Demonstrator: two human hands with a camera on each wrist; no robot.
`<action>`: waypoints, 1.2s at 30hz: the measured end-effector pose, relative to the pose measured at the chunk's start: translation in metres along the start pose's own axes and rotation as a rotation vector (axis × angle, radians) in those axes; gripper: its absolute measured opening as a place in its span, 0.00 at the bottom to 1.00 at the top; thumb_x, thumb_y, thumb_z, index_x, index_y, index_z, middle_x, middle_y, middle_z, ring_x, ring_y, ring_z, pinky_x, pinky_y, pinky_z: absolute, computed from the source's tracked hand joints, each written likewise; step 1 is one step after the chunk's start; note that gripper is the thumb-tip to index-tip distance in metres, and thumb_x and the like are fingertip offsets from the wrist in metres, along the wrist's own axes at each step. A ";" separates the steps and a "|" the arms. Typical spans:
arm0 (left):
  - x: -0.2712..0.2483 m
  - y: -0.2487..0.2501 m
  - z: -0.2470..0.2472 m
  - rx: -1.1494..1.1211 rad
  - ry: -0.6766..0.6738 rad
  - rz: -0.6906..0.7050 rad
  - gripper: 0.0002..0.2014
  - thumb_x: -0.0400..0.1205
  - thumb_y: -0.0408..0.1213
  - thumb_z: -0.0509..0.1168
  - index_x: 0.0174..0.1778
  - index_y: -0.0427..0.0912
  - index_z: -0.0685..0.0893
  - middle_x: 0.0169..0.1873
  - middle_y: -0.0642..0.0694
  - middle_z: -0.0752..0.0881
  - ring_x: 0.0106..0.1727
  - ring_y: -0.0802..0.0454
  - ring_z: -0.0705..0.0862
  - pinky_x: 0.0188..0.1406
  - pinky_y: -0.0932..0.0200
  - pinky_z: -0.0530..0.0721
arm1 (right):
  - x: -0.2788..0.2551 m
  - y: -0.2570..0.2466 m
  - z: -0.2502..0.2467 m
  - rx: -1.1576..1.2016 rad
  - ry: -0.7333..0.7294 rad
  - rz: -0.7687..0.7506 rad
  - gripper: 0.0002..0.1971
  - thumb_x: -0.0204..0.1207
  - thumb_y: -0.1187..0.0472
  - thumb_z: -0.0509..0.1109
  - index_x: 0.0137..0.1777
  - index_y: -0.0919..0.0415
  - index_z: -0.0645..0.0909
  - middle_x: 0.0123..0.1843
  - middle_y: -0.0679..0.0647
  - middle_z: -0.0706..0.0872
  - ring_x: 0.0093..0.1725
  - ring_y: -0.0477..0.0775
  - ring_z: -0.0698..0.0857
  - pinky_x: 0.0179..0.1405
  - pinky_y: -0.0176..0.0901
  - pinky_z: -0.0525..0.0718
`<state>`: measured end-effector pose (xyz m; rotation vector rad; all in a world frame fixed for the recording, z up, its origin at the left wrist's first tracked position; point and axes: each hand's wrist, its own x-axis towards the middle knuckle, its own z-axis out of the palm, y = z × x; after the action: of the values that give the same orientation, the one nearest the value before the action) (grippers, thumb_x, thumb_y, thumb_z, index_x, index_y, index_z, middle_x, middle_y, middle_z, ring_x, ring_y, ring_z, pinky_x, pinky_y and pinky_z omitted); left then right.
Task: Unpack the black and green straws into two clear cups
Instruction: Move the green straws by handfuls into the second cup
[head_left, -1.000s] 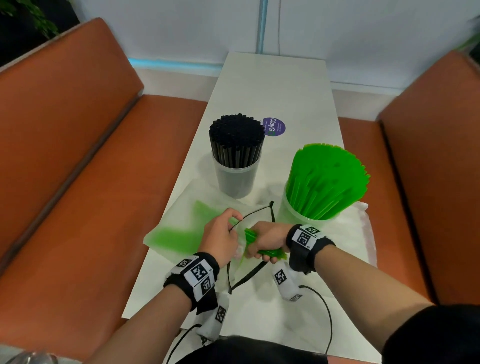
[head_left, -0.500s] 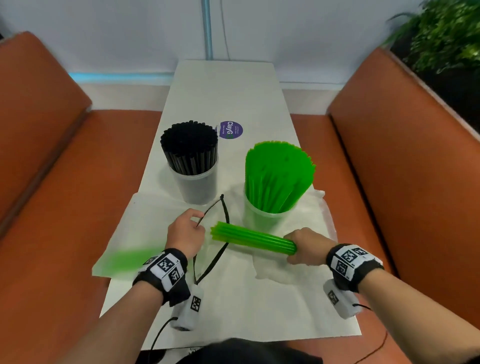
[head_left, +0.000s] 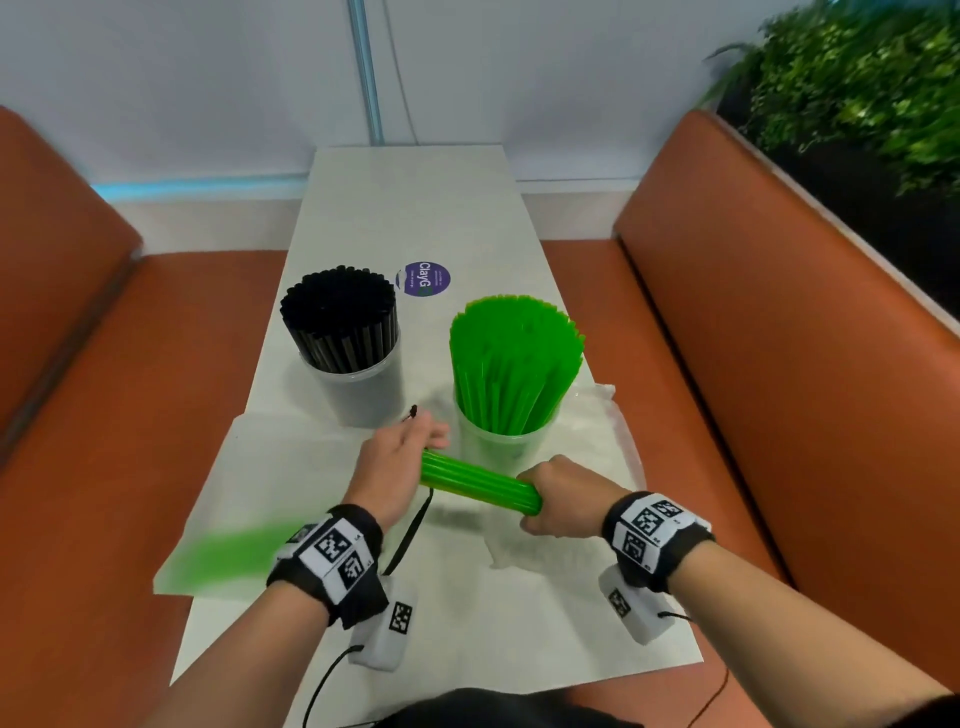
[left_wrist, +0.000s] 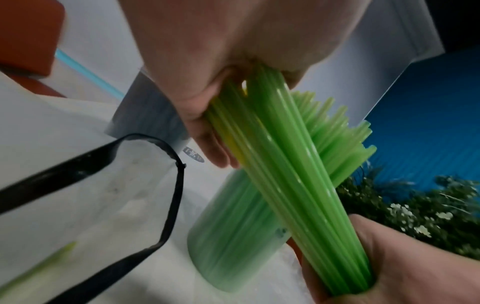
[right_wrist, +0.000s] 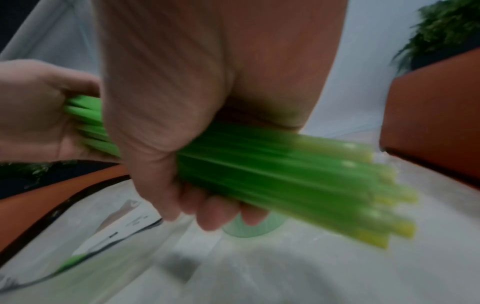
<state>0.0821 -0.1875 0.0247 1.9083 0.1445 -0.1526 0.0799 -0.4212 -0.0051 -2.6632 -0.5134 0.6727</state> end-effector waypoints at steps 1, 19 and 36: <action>-0.001 -0.001 -0.002 -0.017 0.058 0.005 0.22 0.84 0.58 0.52 0.48 0.54 0.90 0.47 0.54 0.92 0.54 0.54 0.88 0.64 0.50 0.80 | 0.002 -0.002 -0.001 0.046 -0.003 0.012 0.05 0.69 0.54 0.73 0.39 0.51 0.80 0.31 0.49 0.85 0.27 0.48 0.86 0.26 0.38 0.82; -0.012 0.035 -0.009 -0.400 -0.267 0.221 0.30 0.81 0.53 0.64 0.78 0.45 0.73 0.48 0.54 0.89 0.53 0.50 0.89 0.56 0.52 0.87 | -0.004 -0.093 -0.076 1.084 0.347 -0.343 0.05 0.78 0.61 0.75 0.44 0.63 0.84 0.35 0.53 0.88 0.36 0.52 0.87 0.43 0.41 0.86; -0.020 0.020 0.011 -0.075 -0.466 0.066 0.07 0.74 0.44 0.74 0.46 0.57 0.85 0.19 0.51 0.77 0.19 0.52 0.73 0.19 0.60 0.74 | -0.010 -0.088 -0.136 1.694 0.412 -0.320 0.02 0.76 0.66 0.73 0.45 0.59 0.83 0.33 0.55 0.82 0.34 0.54 0.84 0.41 0.53 0.86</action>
<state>0.0653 -0.2049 0.0431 1.7517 -0.2239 -0.5324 0.1181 -0.3804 0.1472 -1.0104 -0.0812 0.1896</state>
